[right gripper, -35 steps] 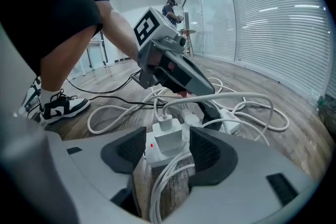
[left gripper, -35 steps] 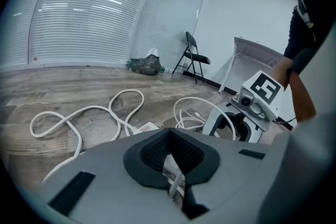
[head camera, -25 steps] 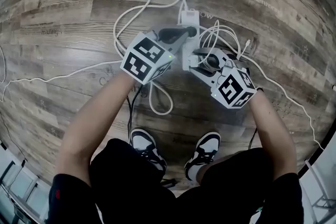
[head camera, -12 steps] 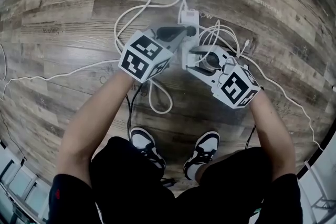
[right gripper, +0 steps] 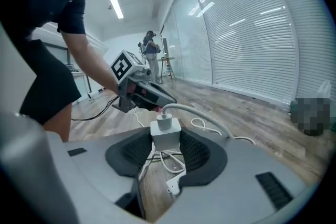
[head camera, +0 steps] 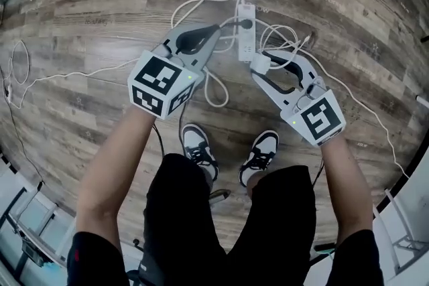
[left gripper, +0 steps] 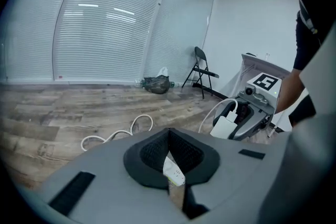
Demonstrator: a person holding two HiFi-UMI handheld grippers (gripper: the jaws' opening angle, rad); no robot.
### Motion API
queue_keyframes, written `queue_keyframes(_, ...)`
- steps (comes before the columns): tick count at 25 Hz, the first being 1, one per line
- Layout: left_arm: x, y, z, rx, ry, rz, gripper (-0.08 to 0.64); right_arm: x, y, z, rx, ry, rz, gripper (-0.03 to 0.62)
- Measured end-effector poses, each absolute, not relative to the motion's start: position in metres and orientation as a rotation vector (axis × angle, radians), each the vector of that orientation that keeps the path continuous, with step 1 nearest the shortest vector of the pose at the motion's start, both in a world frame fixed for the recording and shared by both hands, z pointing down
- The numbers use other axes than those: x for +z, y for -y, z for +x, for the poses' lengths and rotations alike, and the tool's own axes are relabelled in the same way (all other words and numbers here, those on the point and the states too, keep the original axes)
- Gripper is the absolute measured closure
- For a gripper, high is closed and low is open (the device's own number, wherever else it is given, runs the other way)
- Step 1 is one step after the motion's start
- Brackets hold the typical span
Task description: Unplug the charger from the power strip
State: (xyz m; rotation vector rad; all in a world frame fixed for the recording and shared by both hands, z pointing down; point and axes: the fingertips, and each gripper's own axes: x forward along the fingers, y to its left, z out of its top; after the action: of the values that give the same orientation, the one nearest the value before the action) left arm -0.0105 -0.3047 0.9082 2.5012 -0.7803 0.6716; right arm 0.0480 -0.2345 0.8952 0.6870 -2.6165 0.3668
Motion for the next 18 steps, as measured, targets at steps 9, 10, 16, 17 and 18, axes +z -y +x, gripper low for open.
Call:
queue_keyframes(9, 0.695, 0.263, -0.035, 0.6, 0.921, 2.522, 0.541, 0.708, 0.189, 0.083, 0.5, 2.581, 0.983, 0.419)
queue_keyframes(10, 0.671, 0.257, -0.039, 0.594, 0.943, 2.522, 0.54, 0.686, 0.184, 0.086, 0.517, 2.58, 1.016, 0.419)
queue_keyframes(16, 0.539, 0.215, -0.074, 0.555, 1.078, 2.481, 0.54, 0.548, 0.16, 0.108, 0.679, 2.582, 1.304, 0.419)
queue_keyframes(17, 0.518, 0.207, -0.081, 0.537, 1.101, 2.469, 0.541, 0.524, 0.156, 0.109, 0.694, 2.583, 1.341, 0.419)
queue_keyframes(18, 0.496, 0.2, -0.088, 0.52, 1.125, 2.458, 0.54, 0.5, 0.152, 0.108, 0.7, 2.588, 1.368, 0.419)
